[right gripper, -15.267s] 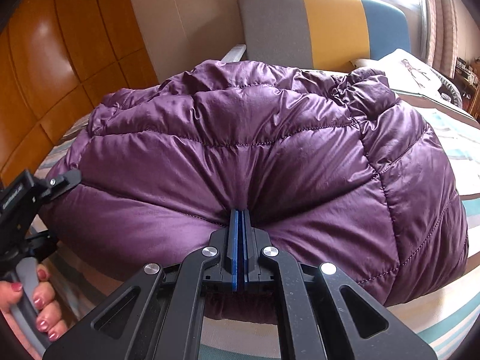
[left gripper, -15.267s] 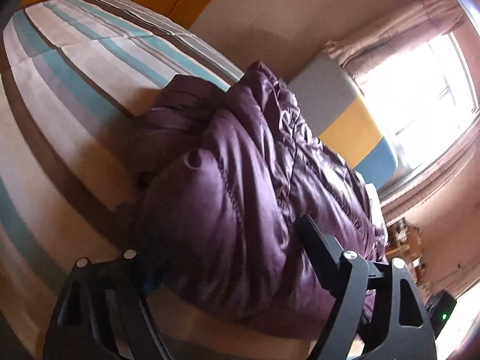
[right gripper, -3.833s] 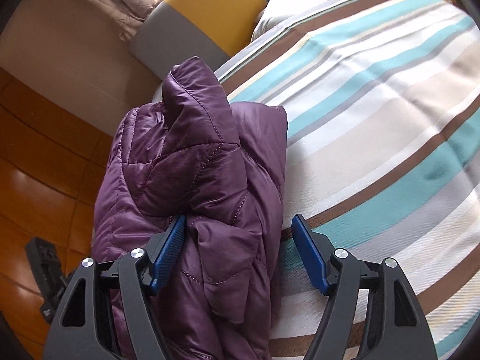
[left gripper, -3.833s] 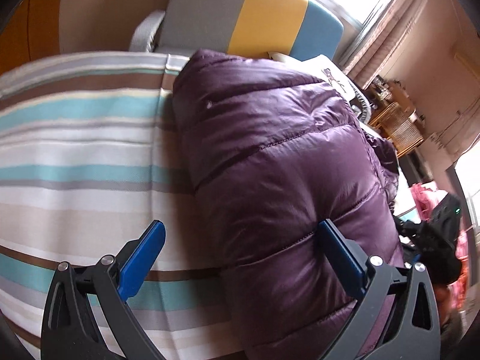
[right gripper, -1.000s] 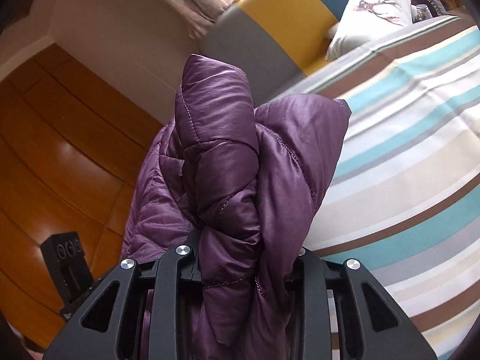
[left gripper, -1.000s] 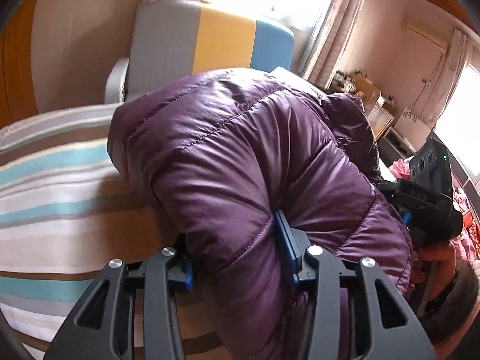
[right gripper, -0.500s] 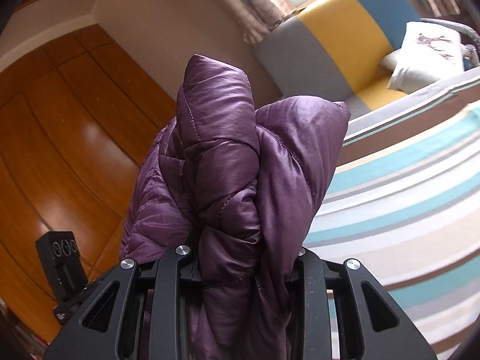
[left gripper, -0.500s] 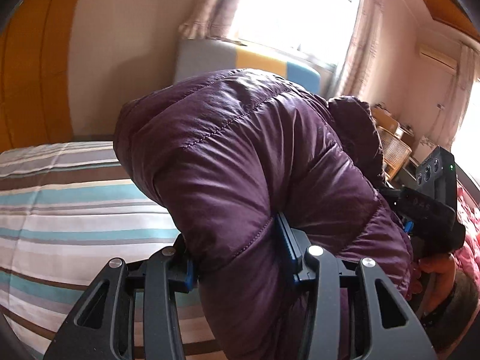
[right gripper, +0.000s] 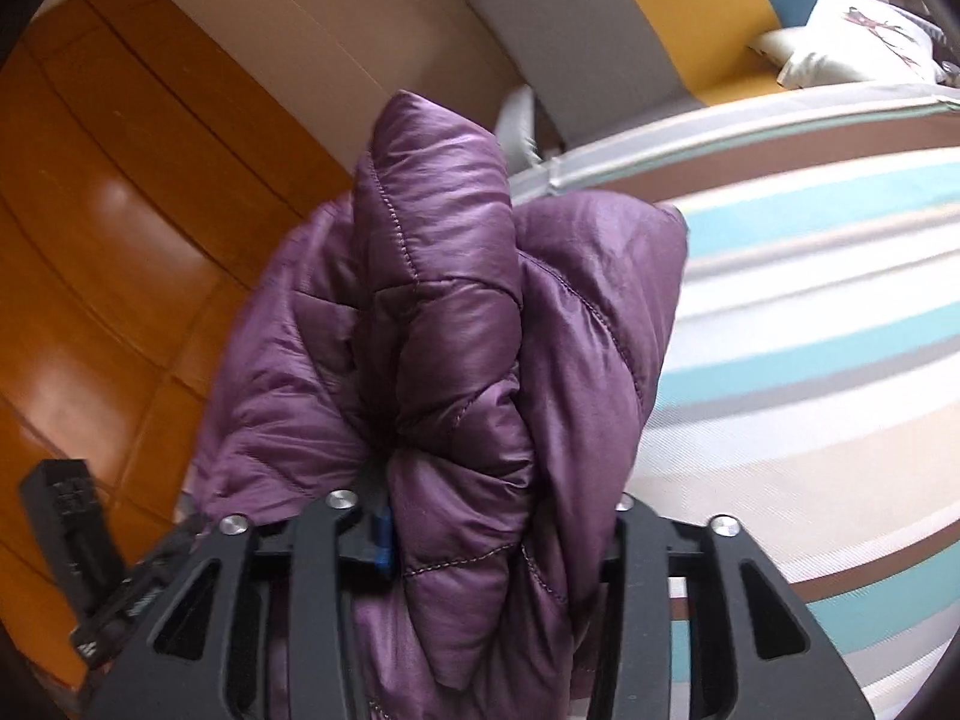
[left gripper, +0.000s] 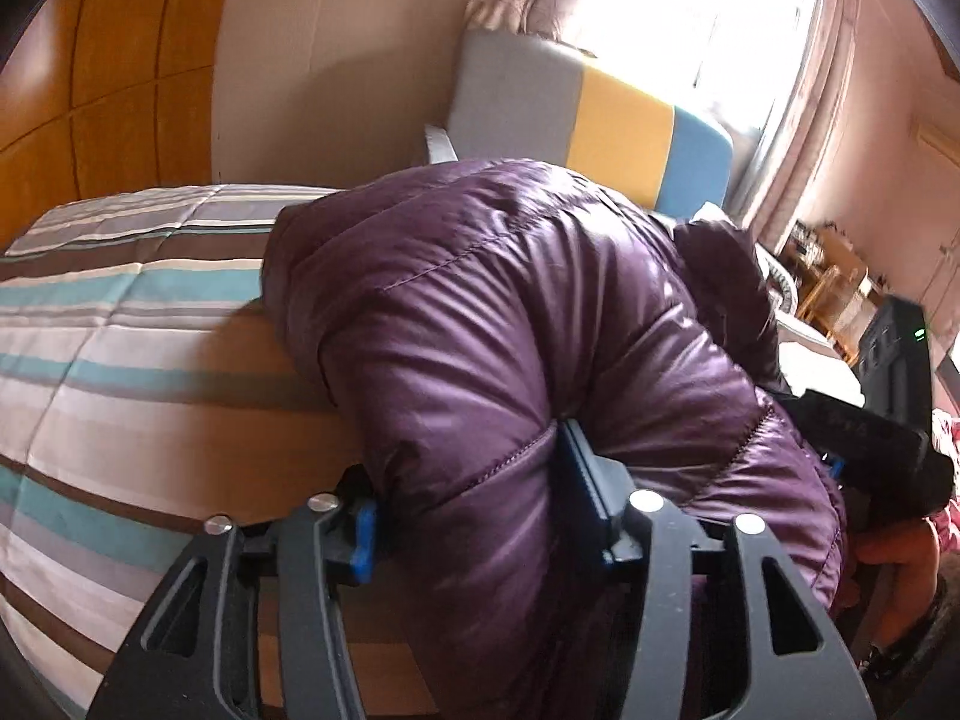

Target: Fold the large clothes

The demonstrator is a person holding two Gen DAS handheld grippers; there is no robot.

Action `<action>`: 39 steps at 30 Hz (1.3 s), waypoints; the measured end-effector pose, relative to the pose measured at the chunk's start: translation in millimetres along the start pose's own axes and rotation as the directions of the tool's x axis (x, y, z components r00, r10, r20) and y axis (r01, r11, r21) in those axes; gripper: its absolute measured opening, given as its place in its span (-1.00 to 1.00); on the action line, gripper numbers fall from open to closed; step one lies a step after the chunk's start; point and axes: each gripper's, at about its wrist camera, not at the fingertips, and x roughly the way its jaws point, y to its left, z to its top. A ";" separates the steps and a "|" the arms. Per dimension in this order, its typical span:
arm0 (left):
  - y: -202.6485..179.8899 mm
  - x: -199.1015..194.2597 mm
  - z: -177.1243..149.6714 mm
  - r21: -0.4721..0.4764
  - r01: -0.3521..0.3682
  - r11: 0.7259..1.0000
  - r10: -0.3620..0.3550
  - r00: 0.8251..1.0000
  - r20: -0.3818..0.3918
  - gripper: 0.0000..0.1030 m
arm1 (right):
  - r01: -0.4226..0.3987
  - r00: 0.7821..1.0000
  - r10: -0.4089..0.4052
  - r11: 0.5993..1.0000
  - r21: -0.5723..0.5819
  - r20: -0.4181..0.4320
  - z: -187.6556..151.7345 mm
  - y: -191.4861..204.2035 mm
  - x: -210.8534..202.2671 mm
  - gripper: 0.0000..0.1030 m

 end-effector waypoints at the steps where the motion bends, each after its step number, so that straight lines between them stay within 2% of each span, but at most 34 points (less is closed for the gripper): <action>1: -1.4 -0.1 -3.1 -0.008 -0.008 1.000 0.008 1.000 0.007 0.11 | 0.006 1.000 -0.006 1.000 0.004 -0.002 0.5 -0.8 3.3 -0.10; 6: -5.3 -5.4 -8.2 -0.011 -0.062 0.998 0.062 0.998 0.022 0.19 | 0.017 1.000 -0.017 1.000 0.005 0.005 2.4 0.0 -5.2 -0.01; 9: -9.5 -20.1 -6.5 -0.011 -0.104 0.994 0.105 0.994 0.027 0.35 | 0.020 0.999 -0.020 1.000 0.008 0.047 -8.3 14.3 -23.7 0.22; 10: -11.5 -30.2 -8.4 -0.012 -0.115 0.993 0.116 0.992 0.044 0.36 | 0.014 0.997 -0.014 1.000 -0.001 0.072 -11.1 15.9 -31.7 0.22; 13: -18.5 -60.8 -13.7 -0.032 -0.138 0.990 0.141 0.982 0.124 0.55 | 0.070 0.989 -0.064 0.997 -0.039 0.135 -12.3 21.9 -51.6 0.22; 15: -27.8 -72.9 -14.6 -0.034 -0.142 0.989 0.146 0.975 0.166 0.59 | 0.126 0.982 -0.117 0.991 -0.051 0.149 -10.4 23.8 -55.8 0.22; 17: -39.2 -68.1 -13.2 0.005 -0.139 0.990 0.136 0.980 0.142 0.62 | 0.191 0.974 -0.181 0.979 -0.067 0.139 -7.6 22.5 -52.3 0.22; 18: -44.6 -62.9 -14.0 0.036 -0.142 0.989 0.137 0.983 0.126 0.62 | 0.261 0.960 -0.249 0.962 -0.086 0.126 -7.4 19.9 -47.2 0.22; 20: -52.9 -50.7 -17.3 0.099 -0.179 0.979 0.170 0.981 0.094 0.62 | 0.305 0.952 -0.299 0.947 -0.103 0.069 -8.9 14.8 -32.3 0.22; 22: -56.4 -34.3 -25.2 0.148 -0.203 0.968 0.200 0.979 0.039 0.63 | 0.296 0.955 -0.292 0.952 -0.077 0.054 -12.3 10.0 -29.6 0.22; 24: -52.2 -26.1 -32.4 0.143 -0.210 0.967 0.208 0.978 0.024 0.63 | 0.295 0.955 -0.292 0.953 -0.069 0.053 -17.2 -2.1 -21.8 0.27; 28: -54.4 -21.0 -37.1 0.185 -0.239 0.953 0.237 0.971 0.035 0.63 | 0.303 0.953 -0.299 0.950 -0.078 0.056 -15.4 -1.8 -12.5 0.29; 31: -50.5 -29.2 -32.2 0.142 -0.225 0.964 0.224 0.974 0.028 0.63 | 0.286 0.957 -0.281 0.956 -0.060 0.077 -13.9 2.5 -31.8 0.32; 33: -52.0 -37.5 -32.8 0.115 -0.227 0.967 0.225 0.974 0.026 0.76 | 0.273 0.959 -0.266 0.960 -0.066 0.102 -18.5 6.2 -46.8 0.33; 35: -51.9 -48.0 -32.9 0.081 -0.244 0.966 0.242 0.970 0.032 0.95 | 0.266 0.959 -0.256 0.960 -0.083 0.119 -31.2 6.5 -62.8 0.50; 38: -53.6 -60.5 -34.9 0.070 -0.272 0.960 0.270 0.962 0.040 0.96 | 0.252 0.961 -0.230 0.957 -0.141 0.156 -41.1 23.0 -83.5 0.58; 39: -56.3 -67.0 -37.1 0.076 -0.289 0.954 0.285 0.957 0.049 0.96 | 0.247 0.962 -0.223 0.957 -0.153 0.160 -44.1 27.7 -88.8 0.67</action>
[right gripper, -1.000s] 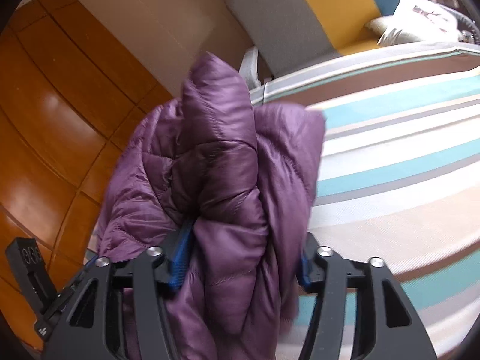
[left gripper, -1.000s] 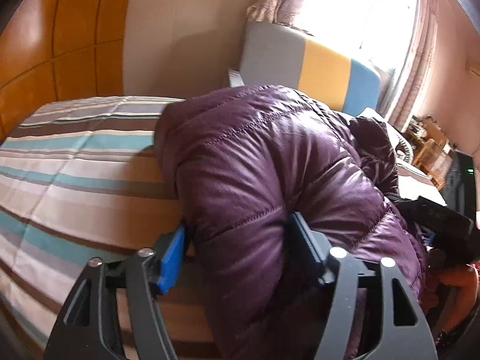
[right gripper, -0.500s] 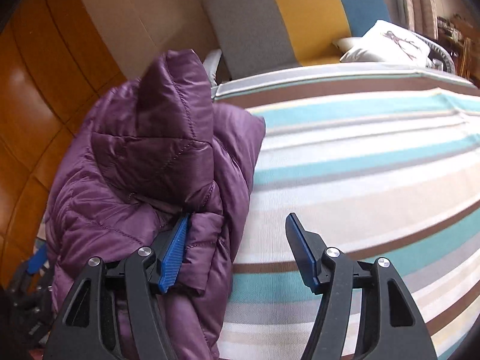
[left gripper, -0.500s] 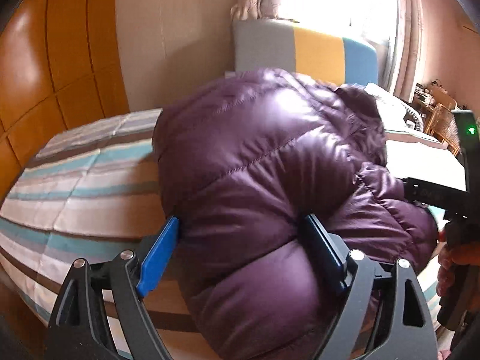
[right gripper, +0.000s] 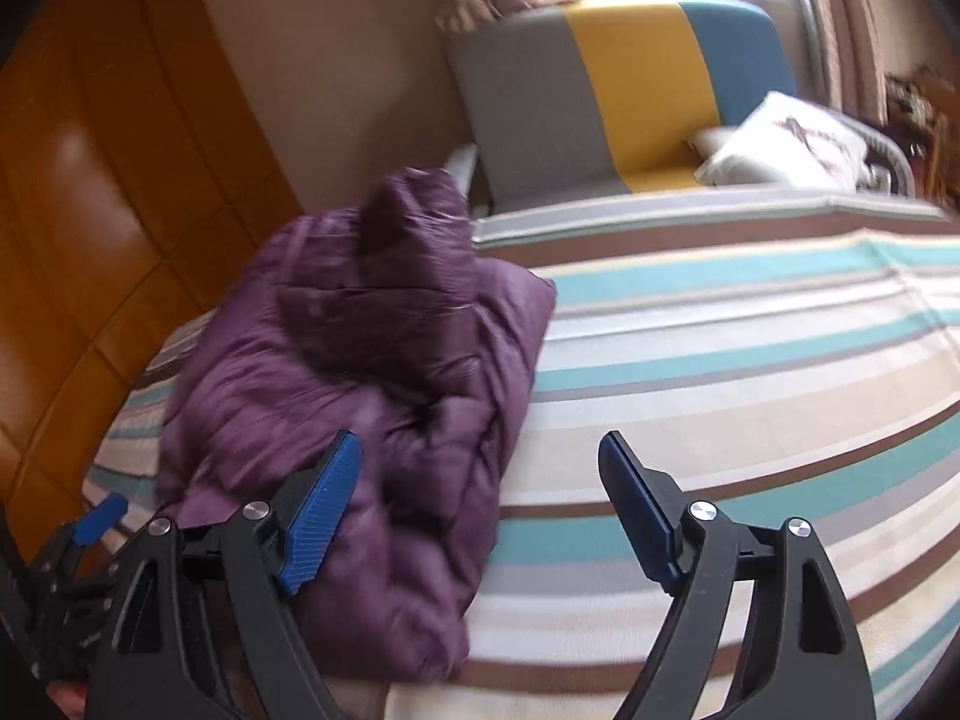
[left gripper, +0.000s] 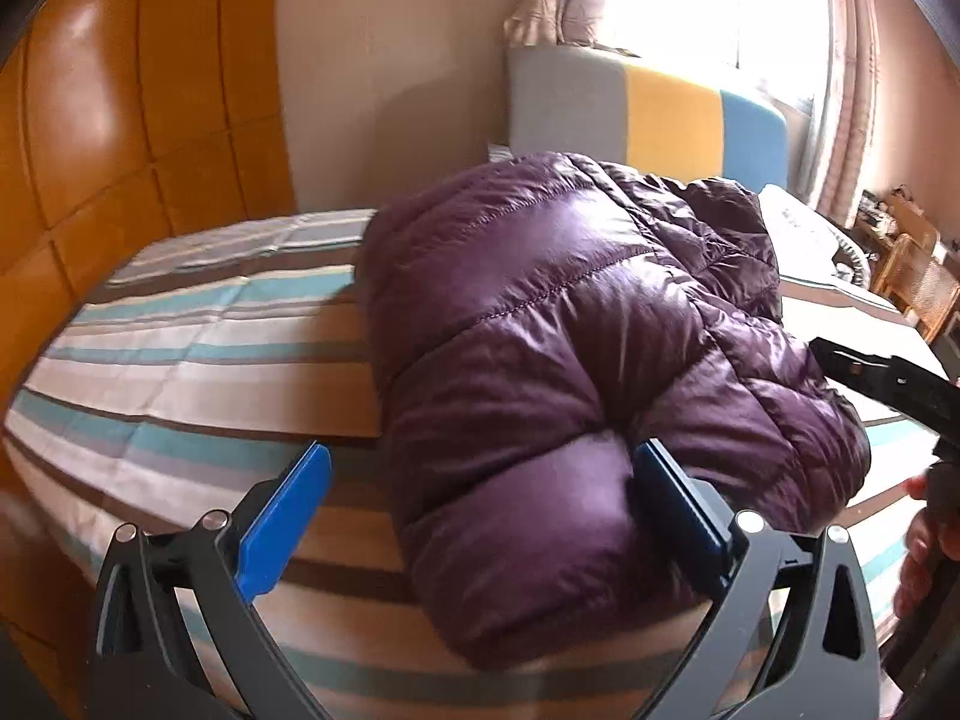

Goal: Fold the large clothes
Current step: 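Open the right tool and release the folded purple jacket on the bed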

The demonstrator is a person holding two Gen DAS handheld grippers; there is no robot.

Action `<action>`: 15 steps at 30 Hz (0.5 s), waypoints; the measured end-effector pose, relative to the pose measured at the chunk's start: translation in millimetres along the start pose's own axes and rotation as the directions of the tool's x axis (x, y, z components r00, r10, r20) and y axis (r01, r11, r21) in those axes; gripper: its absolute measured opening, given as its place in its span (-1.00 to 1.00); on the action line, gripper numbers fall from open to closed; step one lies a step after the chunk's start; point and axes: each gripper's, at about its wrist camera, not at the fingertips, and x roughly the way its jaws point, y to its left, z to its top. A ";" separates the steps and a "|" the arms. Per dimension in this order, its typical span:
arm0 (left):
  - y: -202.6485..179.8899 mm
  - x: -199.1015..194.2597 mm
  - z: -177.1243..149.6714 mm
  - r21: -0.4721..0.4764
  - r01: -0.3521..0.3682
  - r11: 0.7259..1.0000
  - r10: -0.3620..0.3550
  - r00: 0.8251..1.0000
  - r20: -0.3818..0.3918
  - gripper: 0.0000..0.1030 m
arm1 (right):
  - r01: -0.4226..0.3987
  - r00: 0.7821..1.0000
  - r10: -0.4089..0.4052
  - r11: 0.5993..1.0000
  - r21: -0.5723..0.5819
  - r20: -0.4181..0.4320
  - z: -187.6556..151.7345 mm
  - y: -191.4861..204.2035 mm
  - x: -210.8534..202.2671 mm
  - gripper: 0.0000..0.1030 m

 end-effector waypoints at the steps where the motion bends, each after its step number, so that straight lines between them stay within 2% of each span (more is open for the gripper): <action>1: -0.6 -5.8 -2.2 0.006 -0.009 1.000 0.009 1.000 0.008 0.96 | -0.010 1.000 0.011 1.000 -0.013 0.007 -2.8 3.0 -8.0 0.78; 4: -3.4 -28.7 -13.0 0.003 -0.052 0.999 0.052 0.998 0.032 0.96 | -0.004 0.999 0.007 0.999 -0.054 0.044 -11.4 11.9 -32.9 0.94; 12: -7.9 -79.3 -42.8 -0.044 -0.095 0.994 0.097 0.994 0.048 0.96 | 0.067 0.995 -0.057 0.990 -0.122 0.083 -45.4 20.8 -70.2 0.94; 15: -11.3 -93.2 -50.7 -0.032 -0.109 0.994 0.111 0.992 0.067 0.96 | 0.059 0.994 -0.047 0.990 -0.127 0.095 -54.3 25.4 -80.7 0.94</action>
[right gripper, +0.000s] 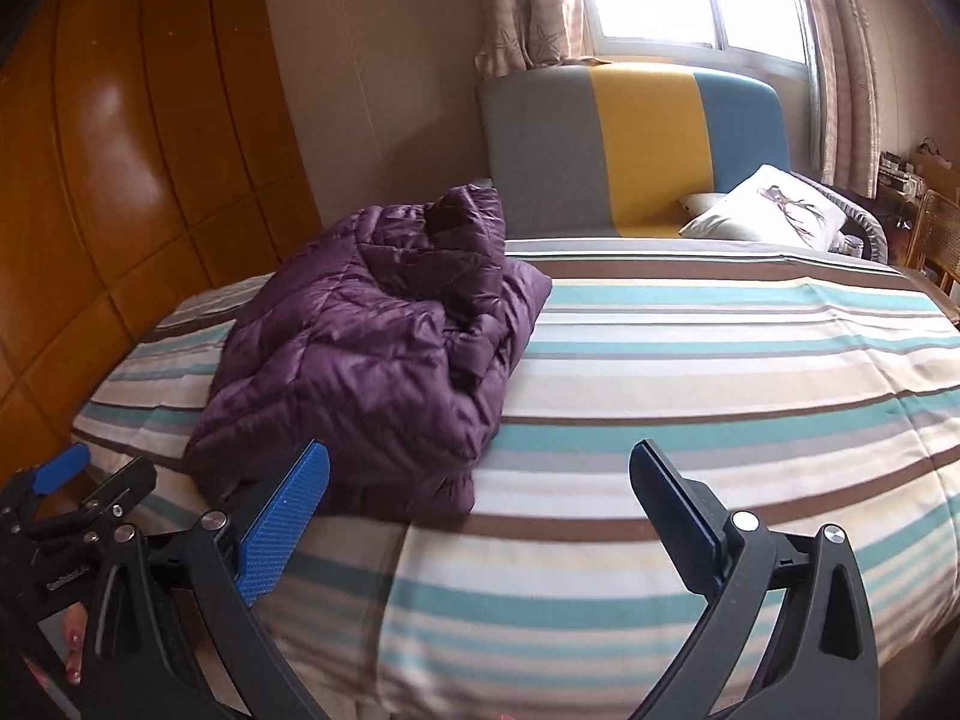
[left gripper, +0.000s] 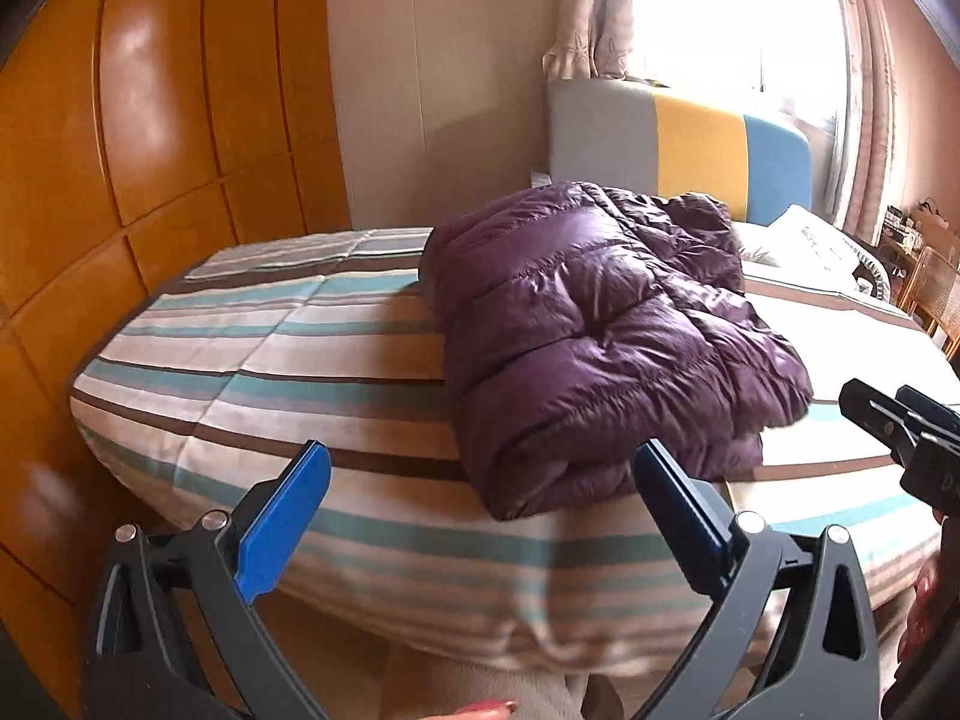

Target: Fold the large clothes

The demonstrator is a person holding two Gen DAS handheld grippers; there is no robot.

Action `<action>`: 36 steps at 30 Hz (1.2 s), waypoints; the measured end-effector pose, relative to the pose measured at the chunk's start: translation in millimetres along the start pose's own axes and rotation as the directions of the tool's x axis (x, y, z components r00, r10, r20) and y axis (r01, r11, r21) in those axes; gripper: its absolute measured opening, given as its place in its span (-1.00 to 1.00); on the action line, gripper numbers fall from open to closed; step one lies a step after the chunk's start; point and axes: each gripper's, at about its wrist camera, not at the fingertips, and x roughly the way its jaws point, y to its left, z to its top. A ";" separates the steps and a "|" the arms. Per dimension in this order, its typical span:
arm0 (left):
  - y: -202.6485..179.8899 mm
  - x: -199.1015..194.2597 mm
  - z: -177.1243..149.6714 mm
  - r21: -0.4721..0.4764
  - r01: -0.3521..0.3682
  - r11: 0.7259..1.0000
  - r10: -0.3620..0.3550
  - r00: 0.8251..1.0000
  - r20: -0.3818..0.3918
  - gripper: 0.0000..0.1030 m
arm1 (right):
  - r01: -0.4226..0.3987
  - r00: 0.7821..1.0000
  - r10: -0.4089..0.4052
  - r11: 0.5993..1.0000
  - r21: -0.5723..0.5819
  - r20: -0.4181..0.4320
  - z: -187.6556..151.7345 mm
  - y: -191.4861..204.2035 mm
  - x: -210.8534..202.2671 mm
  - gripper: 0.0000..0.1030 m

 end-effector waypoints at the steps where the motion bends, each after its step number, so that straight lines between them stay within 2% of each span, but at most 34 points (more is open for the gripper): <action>1: -0.6 -3.1 -1.5 0.003 -0.002 1.000 0.002 1.000 0.003 0.96 | -0.002 1.000 0.002 1.000 -0.008 -0.001 -3.2 1.9 -1.6 0.94; 8: 0.2 -11.9 -6.5 -0.008 -0.009 1.000 0.009 1.000 -0.005 0.96 | 0.001 1.000 0.000 0.998 -0.066 0.007 -20.0 15.6 -12.0 0.94; 14: 2.3 -13.7 -7.3 -0.020 -0.012 1.000 0.012 1.000 0.002 0.96 | 0.006 1.000 -0.003 0.995 -0.096 0.027 -18.7 21.9 -20.0 0.94; 36: 5.6 -13.5 -6.0 -0.047 -0.001 0.999 0.001 1.000 -0.001 0.96 | 0.001 0.999 0.002 0.997 -0.083 0.034 -17.7 22.1 -25.8 0.94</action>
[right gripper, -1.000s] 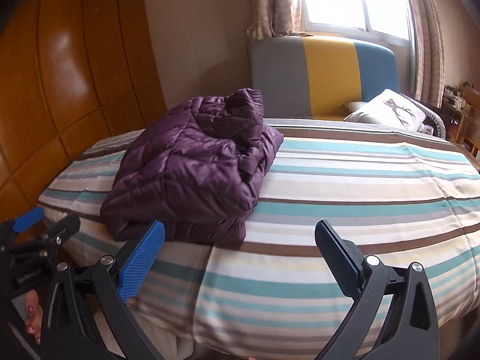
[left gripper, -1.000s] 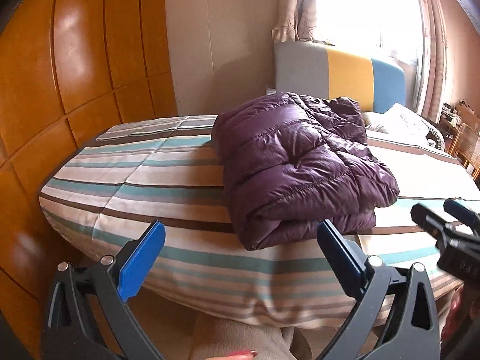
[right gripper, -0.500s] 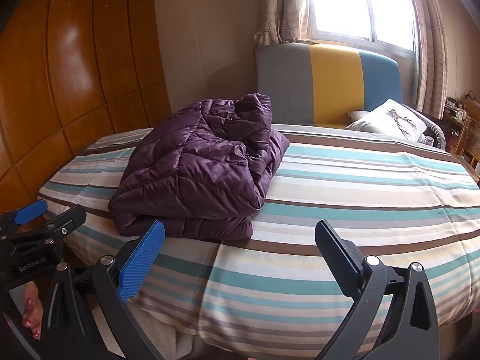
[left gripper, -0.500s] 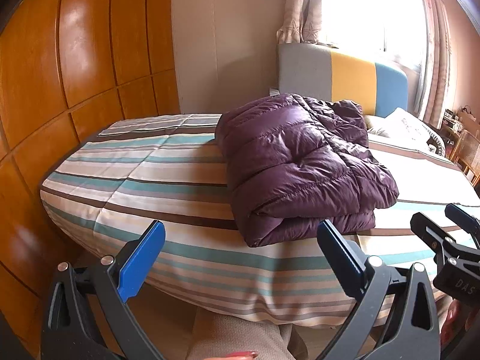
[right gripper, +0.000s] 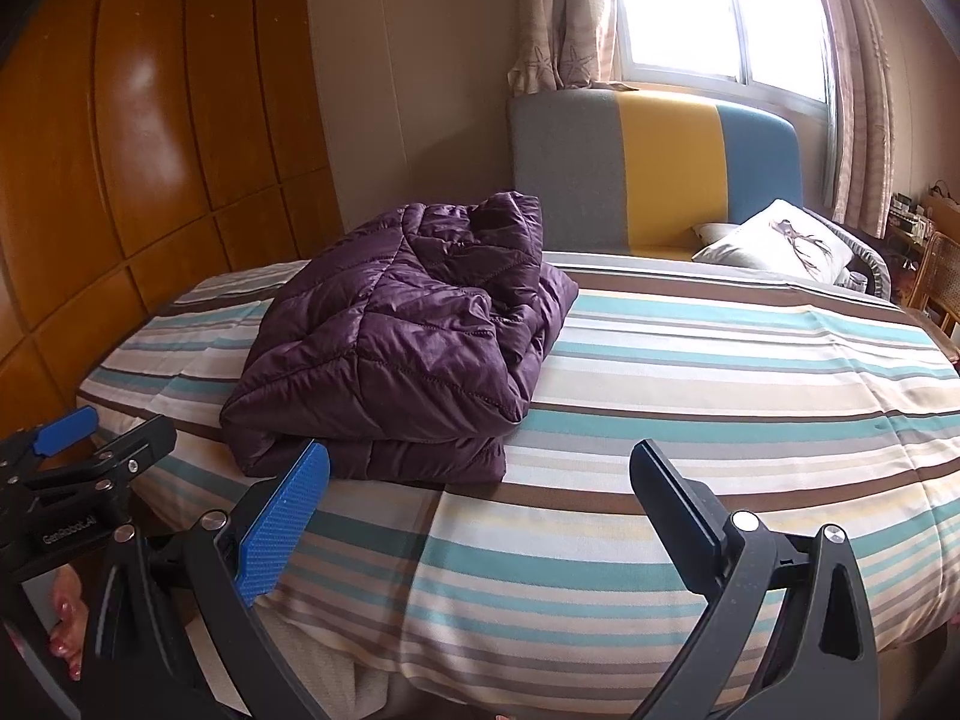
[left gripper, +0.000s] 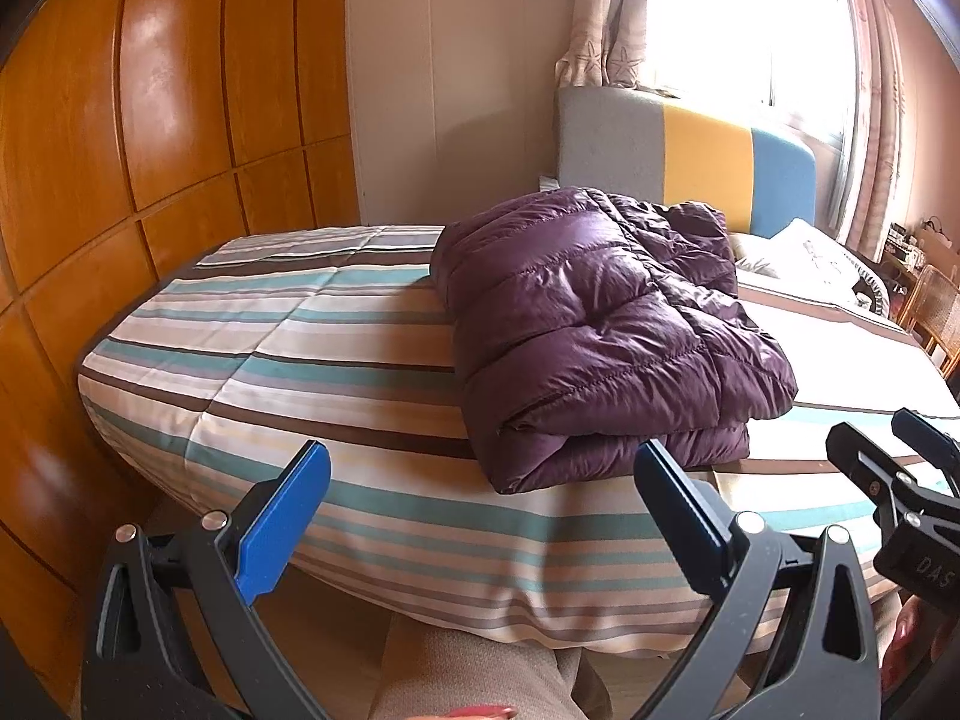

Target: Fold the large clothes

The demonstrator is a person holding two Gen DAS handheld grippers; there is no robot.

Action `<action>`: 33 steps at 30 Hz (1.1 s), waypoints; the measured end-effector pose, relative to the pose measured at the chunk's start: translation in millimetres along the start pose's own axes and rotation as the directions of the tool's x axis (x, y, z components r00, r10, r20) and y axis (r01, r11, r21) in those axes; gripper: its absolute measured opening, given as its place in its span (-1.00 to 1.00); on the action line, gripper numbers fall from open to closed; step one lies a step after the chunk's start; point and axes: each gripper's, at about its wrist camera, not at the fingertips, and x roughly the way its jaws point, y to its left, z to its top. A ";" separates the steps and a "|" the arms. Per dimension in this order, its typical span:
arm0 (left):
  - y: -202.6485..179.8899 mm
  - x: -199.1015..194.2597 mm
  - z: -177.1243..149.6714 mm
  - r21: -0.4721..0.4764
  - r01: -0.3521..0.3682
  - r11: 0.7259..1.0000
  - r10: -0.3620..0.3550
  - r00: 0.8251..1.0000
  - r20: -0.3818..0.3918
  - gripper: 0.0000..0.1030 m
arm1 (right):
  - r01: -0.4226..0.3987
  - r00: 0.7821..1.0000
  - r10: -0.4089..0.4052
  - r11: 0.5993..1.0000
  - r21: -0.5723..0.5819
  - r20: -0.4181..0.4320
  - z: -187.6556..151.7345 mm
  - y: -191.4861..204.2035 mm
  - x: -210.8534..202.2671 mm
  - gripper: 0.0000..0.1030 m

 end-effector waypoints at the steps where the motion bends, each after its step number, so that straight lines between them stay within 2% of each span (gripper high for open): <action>1: 0.0 0.3 -0.1 0.001 0.001 1.000 -0.001 1.000 -0.001 0.96 | -0.001 1.000 0.001 1.000 0.001 0.001 0.0 0.0 -0.1 0.94; 33: -1.6 1.0 -1.4 0.004 0.002 1.000 -0.002 1.000 -0.009 0.96 | -0.001 1.000 0.001 1.000 -0.007 -0.005 -0.8 1.2 0.4 0.94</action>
